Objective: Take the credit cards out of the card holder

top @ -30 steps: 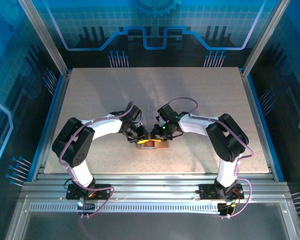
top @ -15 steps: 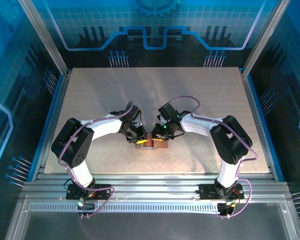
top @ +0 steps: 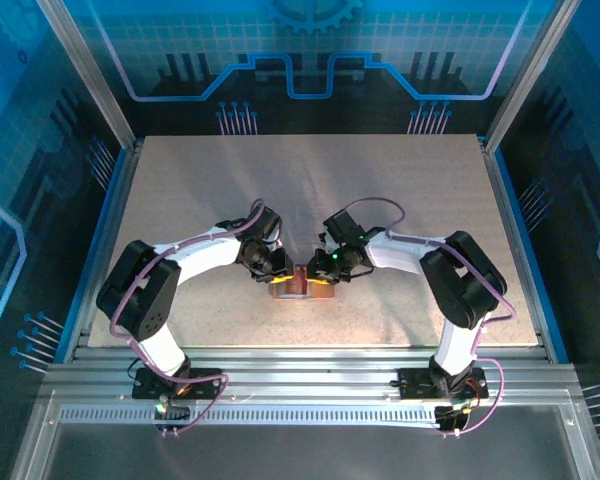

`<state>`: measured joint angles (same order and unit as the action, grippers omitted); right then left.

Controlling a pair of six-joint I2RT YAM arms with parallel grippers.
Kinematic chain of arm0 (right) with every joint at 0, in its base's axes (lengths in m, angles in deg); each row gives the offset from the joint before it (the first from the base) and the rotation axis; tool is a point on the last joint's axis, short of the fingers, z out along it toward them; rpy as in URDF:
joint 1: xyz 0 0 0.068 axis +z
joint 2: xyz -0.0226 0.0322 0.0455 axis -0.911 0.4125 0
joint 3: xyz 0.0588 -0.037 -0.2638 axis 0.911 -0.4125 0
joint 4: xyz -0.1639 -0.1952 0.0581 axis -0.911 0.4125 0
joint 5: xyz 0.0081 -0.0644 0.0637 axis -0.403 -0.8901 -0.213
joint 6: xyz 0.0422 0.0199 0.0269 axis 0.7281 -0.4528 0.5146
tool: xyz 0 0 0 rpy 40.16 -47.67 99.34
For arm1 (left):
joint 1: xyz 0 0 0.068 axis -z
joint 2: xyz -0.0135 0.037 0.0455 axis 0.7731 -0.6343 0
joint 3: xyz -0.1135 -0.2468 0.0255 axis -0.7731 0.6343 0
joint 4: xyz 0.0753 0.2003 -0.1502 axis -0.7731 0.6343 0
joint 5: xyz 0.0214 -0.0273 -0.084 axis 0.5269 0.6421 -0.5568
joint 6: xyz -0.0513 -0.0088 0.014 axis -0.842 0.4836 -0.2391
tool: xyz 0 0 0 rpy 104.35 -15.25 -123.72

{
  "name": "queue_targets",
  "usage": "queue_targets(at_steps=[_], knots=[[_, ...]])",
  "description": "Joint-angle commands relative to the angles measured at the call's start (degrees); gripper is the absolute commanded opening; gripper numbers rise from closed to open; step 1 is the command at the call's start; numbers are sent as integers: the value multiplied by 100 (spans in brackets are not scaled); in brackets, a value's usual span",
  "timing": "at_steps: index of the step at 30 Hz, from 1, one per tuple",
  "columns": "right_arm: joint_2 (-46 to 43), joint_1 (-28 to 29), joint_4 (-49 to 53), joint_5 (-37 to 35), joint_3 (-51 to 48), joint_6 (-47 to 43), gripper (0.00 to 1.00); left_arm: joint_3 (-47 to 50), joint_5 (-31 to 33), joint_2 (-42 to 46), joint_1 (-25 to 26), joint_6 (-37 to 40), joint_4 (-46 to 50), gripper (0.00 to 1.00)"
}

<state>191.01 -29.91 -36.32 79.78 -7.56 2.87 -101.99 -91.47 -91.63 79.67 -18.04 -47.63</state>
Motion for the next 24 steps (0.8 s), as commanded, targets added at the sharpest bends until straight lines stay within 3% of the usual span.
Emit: queue_targets(at_steps=[1, 24], knots=[[-111, -109, -453, 292, -167, 182, 21, -115, 70, 8, 22, 67, 206, 19], [-15, -250, -1126, 598, -493, 347, 22, 38, 364, -277, 25, 67, 294, 6]])
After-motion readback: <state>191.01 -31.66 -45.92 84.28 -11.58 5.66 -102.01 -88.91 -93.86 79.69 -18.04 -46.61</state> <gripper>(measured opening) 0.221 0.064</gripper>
